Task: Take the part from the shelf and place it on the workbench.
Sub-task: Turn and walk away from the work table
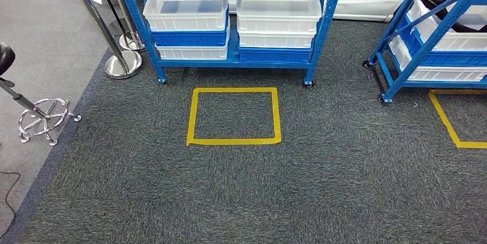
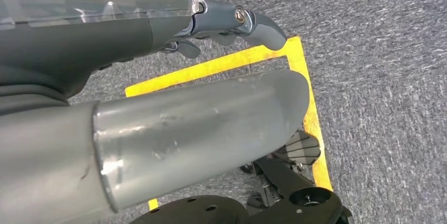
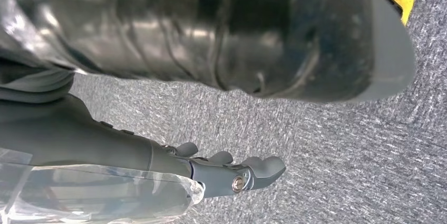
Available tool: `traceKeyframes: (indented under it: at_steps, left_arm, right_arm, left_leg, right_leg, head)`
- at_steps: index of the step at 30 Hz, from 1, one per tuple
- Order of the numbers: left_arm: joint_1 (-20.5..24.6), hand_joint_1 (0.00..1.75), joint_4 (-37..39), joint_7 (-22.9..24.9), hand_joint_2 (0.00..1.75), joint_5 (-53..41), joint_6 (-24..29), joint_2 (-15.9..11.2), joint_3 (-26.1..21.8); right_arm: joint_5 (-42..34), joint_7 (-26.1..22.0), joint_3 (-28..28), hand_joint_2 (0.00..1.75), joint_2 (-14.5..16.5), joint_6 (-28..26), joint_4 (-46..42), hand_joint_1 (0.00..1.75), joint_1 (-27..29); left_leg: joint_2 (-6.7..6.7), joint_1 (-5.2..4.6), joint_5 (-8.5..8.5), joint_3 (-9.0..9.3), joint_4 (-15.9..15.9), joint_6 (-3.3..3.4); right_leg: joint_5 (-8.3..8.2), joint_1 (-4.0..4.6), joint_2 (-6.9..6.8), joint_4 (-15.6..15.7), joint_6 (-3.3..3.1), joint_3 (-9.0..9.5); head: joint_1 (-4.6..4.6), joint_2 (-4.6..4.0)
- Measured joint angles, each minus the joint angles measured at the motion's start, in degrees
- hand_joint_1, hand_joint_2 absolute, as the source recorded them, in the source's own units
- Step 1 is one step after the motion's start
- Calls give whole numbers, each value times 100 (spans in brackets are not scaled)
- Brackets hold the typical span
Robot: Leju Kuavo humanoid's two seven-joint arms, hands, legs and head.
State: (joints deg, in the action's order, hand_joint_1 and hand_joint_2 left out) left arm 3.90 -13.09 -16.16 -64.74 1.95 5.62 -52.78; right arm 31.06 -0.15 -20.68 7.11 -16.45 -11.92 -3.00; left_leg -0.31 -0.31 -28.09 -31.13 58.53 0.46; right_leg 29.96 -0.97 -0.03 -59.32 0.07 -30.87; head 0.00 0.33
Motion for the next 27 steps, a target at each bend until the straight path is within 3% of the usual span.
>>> traceKeyframes:
  at_steps: [7,10,12,14,15,16,17,19,20,22,25,27]
  left_arm:
    - [6,0,0,-29,0,-57,26,0,0]
    - [10,0,0,-55,0,-94,32,3,0]
    - [16,0,1,-84,0,-126,33,8,0]
    - [19,0,3,-94,0,-136,34,11,0]
    - [18,0,3,-95,0,-138,35,11,0]
    - [16,0,4,-96,0,-138,35,11,0]
    - [14,0,5,-96,0,-138,36,11,0]
    - [10,0,9,-98,0,-138,36,11,0]
    - [10,0,12,-99,0,-139,34,11,0]
    - [15,0,15,-103,0,-139,32,11,0]
    - [28,0,16,-110,0,-139,29,11,1]
    - [34,0,21,-114,0,-142,28,12,2]
  right_arm:
    - [18,-10,-2,0,22,-1,3,0,-6]
    - [41,-14,-3,0,28,-2,6,0,-18]
    - [61,-22,-7,0,29,-4,7,0,-26]
    - [73,-28,-12,0,28,-5,8,0,-27]
    - [75,-28,-15,0,28,-5,9,0,-23]
    - [76,-28,-18,0,29,-5,10,0,-17]
    - [77,-28,-22,0,29,-5,11,0,-12]
    - [78,-28,-36,0,28,-5,11,0,-8]
    - [78,-27,-44,0,27,-5,12,0,-14]
    - [78,-28,-58,0,28,-5,13,0,-24]
    - [78,-27,-79,0,28,-6,14,0,-23]
    - [78,-26,-90,0,28,-8,15,0,-18]
  left_leg:
    - [0,-34,-20,-25,45,68]
    - [6,-2,27,12,-54,156]
    - [23,36,75,60,-154,227]
    - [35,29,74,61,-166,257]
    - [35,28,66,61,-162,258]
    - [32,28,56,68,-157,253]
    - [26,30,41,81,-149,241]
    - [13,37,-11,114,-112,192]
    - [10,31,-53,114,-75,152]
    - [7,15,-116,103,-25,72]
    - [11,25,-170,123,0,-25]
    - [15,46,-358,1,317,-89]
  right_leg:
    - [-9,-35,0,5,79,1]
    - [17,-29,-2,-15,140,6]
    - [235,-17,3,-379,157,-163]
    - [560,-23,7,-1090,161,-544]
    - [643,-29,6,-1387,168,-716]
    - [615,-34,5,-1511,175,-808]
    - [478,-40,4,-1426,180,-797]
    - [49,-49,2,-768,176,-527]
    - [-86,-38,3,-431,159,-379]
    - [-142,-18,13,-100,101,-234]
    - [-113,-9,18,-56,-5,-182]
    - [-115,-29,8,-5,-69,-123]
  head:
    - [1,0]
    - [1,0]
    - [3,0]
    - [2,0]
    - [2,0]
    - [2,0]
    - [2,0]
    - [3,0]
    - [2,0]
    - [1,0]
    - [1,0]
    - [-1,0]
